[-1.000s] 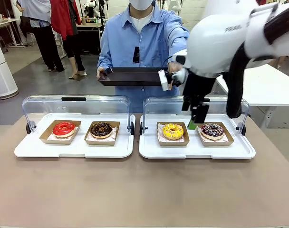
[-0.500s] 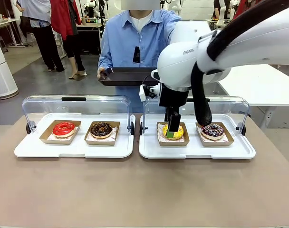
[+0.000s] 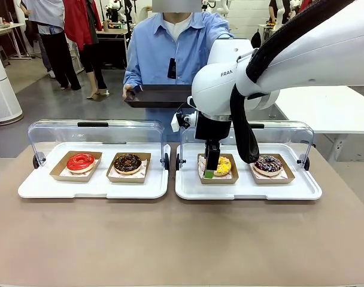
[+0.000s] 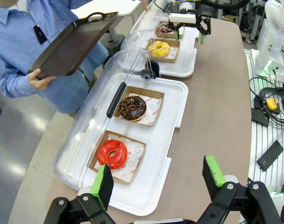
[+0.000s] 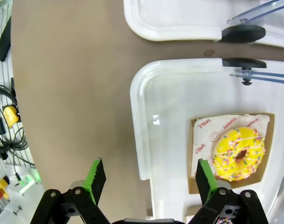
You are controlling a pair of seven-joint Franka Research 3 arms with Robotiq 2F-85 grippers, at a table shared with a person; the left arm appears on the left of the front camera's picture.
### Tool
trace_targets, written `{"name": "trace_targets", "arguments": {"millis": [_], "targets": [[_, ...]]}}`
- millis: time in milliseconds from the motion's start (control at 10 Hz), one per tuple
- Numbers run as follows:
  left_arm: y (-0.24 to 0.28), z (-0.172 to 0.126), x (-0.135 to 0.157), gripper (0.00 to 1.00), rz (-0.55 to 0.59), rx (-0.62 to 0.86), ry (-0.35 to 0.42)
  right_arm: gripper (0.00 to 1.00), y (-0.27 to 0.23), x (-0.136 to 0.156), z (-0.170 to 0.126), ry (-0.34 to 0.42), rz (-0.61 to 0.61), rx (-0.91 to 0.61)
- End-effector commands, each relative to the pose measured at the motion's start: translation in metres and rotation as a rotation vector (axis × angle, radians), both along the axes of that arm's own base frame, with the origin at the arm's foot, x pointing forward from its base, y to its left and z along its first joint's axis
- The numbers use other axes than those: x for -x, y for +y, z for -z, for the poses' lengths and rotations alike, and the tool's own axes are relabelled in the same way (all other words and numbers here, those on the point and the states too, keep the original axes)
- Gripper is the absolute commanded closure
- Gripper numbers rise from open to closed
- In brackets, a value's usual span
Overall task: Provide the desired donut to the person.
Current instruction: Pick up and lift the Paper togo box containing the Donut pointed at by the person.
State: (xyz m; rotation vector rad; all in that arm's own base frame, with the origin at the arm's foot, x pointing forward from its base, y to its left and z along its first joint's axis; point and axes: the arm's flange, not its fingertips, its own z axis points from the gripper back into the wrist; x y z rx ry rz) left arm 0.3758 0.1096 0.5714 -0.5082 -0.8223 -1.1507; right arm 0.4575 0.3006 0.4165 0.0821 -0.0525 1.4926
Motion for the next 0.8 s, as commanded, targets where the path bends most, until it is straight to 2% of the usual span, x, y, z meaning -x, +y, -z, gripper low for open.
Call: {"name": "trace_targets", "arguments": {"millis": [0,300,500,700], "targets": [[0.0,-0.001,0.0,0.0,0.0,0.014,-0.001,0.0,-0.002,-0.001,0.002,-0.007,-0.023,-0.002],[0.0,-0.001,0.0,0.0,0.0,0.014,-0.001,0.0,0.0,0.0,0.0,0.0,-0.007,0.0],[0.0,-0.001,0.0,0.0,0.0,0.014,-0.001,0.0,0.008,-0.002,0.02,-0.012,-0.101,0.001],[0.0,-0.001,0.0,0.0,0.0,0.014,-0.001,0.0,0.014,-0.003,0.03,-0.032,-0.131,0.001]]}}
